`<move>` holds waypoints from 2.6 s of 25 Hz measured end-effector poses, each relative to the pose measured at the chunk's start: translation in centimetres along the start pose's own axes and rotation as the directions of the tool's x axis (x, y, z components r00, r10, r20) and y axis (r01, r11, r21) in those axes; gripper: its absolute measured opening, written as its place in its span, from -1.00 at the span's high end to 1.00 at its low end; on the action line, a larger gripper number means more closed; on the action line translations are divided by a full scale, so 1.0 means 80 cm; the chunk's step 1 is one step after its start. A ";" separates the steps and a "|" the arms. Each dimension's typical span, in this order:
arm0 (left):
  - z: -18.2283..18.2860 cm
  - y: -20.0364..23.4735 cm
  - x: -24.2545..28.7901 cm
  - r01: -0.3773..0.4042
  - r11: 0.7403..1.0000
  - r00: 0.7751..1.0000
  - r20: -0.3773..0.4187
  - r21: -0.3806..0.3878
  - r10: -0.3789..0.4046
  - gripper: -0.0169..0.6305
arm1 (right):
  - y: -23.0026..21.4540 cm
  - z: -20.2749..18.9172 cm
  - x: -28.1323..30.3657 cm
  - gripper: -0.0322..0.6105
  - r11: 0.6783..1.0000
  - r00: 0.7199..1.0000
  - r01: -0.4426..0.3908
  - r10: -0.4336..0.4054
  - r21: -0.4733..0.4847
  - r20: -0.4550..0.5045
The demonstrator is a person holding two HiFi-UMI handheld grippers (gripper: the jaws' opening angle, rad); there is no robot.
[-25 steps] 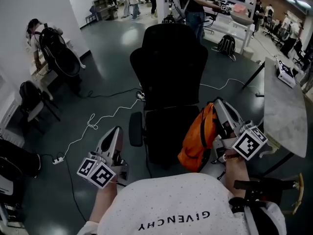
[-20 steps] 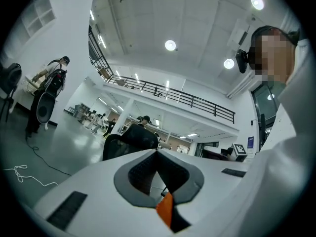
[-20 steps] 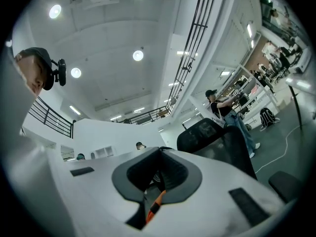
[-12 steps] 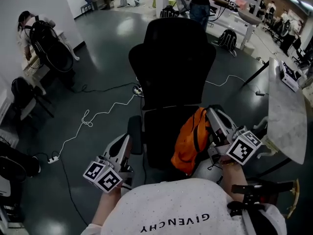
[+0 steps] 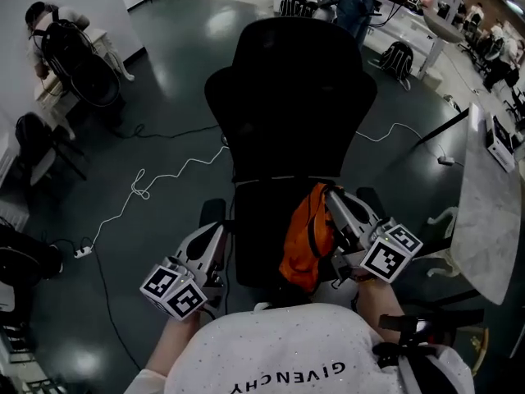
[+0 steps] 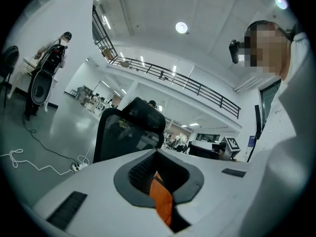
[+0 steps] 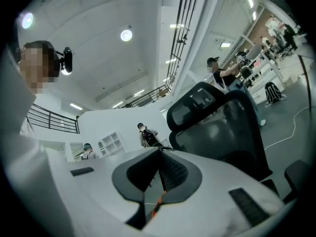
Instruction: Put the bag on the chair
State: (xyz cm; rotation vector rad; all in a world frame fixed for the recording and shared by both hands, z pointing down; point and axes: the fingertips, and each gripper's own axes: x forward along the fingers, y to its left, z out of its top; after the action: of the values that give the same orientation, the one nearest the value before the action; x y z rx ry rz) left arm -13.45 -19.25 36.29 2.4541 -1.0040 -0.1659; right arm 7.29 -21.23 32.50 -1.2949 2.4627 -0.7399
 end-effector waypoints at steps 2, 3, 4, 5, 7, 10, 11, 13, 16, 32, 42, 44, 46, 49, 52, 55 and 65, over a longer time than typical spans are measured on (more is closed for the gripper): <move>-0.002 0.004 0.024 -0.007 1.000 1.000 0.008 -0.007 0.007 0.95 | -0.019 -0.005 0.011 0.89 1.000 1.000 -0.017 0.017 0.001 -0.021; -0.003 0.005 0.034 -0.011 1.000 1.000 0.012 -0.015 0.012 0.95 | -0.028 -0.009 0.017 0.89 1.000 0.999 -0.020 0.020 0.010 -0.030; -0.006 0.007 0.043 -0.018 1.000 1.000 0.012 -0.024 0.018 0.95 | -0.038 -0.015 0.022 0.89 0.999 0.999 -0.020 0.021 0.025 -0.039; -0.009 0.009 0.051 -0.026 0.999 1.000 0.007 -0.033 0.026 0.95 | -0.048 -0.021 0.026 0.89 0.999 0.999 -0.019 0.021 0.043 -0.048; -0.020 0.013 0.064 -0.043 0.998 0.999 -0.014 -0.043 0.043 0.95 | -0.069 -0.035 0.033 0.89 0.997 0.997 -0.014 0.020 0.071 -0.071; -0.038 0.022 0.084 -0.069 0.997 0.996 -0.055 -0.034 0.067 0.95 | -0.102 -0.052 0.043 0.89 0.996 0.994 -0.003 0.012 0.089 -0.105; -0.042 0.025 0.091 -0.075 0.997 0.996 -0.057 -0.034 0.073 0.95 | -0.112 -0.058 0.047 0.89 0.995 0.994 0.000 0.012 0.099 -0.113; -0.045 0.031 0.102 -0.078 0.996 0.996 -0.045 -0.042 0.076 0.95 | -0.129 -0.068 0.052 0.89 0.991 0.993 -0.012 0.028 0.132 -0.117; -0.055 0.037 0.117 -0.079 0.995 0.996 -0.037 -0.059 0.077 0.95 | -0.149 -0.081 0.059 0.89 0.987 0.991 -0.037 0.057 0.156 -0.121; -0.156 0.046 0.170 -0.141 0.982 0.967 -0.232 -0.124 0.110 0.95 | -0.251 -0.178 0.055 0.89 0.981 0.975 0.016 0.027 0.195 -0.220; -0.192 0.028 0.187 -0.065 0.995 0.928 -0.372 -0.074 0.033 0.95 | -0.333 -0.265 0.039 0.89 0.961 0.910 0.230 -0.156 0.155 -0.384; -0.198 0.029 0.192 -0.065 0.995 0.926 -0.376 -0.079 0.031 0.95 | -0.346 -0.278 0.031 0.89 0.955 0.896 0.258 -0.180 0.144 -0.407; -0.203 0.036 0.192 -0.078 0.991 0.927 -0.372 -0.105 0.034 0.95 | -0.352 -0.289 0.027 0.89 0.955 0.886 0.267 -0.189 0.132 -0.423; -0.215 0.051 0.191 -0.110 0.984 0.924 -0.380 -0.142 0.049 0.95 | -0.359 -0.302 0.024 0.89 0.955 0.869 0.276 -0.199 0.109 -0.452; -0.238 0.062 0.193 -0.146 0.978 0.905 -0.420 -0.148 0.071 0.95 | -0.374 -0.313 0.012 0.89 0.957 0.844 0.282 -0.215 0.065 -0.491; -0.253 0.065 0.189 -0.172 0.972 0.888 -0.453 -0.162 0.082 0.95 | -0.382 -0.322 0.000 0.89 0.964 0.820 0.267 -0.223 0.007 -0.528; -0.276 0.049 0.195 -0.101 0.980 0.876 -0.482 -0.172 0.005 0.94 | -0.373 -0.354 -0.011 0.80 0.962 0.795 0.253 -0.268 -0.105 -0.544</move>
State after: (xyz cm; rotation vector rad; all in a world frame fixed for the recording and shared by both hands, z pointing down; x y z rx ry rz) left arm 1.68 -23.89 58.61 2.1296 -0.7882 0.3389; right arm 15.70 -25.67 72.56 -1.6413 2.7521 -1.3248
